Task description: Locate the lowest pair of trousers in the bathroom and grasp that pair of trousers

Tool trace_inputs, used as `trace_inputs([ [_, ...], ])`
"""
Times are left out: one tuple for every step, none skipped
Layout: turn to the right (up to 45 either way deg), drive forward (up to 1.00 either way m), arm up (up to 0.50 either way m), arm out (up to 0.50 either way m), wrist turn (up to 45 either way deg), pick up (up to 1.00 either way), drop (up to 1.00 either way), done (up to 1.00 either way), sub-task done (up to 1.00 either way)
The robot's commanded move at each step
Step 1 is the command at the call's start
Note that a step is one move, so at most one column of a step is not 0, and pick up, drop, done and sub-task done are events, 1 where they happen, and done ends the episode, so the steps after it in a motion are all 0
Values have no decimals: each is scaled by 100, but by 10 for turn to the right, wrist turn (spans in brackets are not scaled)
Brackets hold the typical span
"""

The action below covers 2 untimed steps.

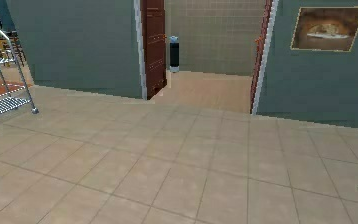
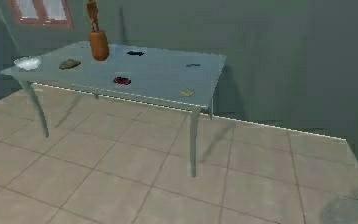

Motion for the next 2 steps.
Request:
trace_inputs([
  [0, 100, 0, 0, 0, 0, 0, 0, 0],
  [0, 100, 0, 0, 0, 0, 0, 0, 0],
])
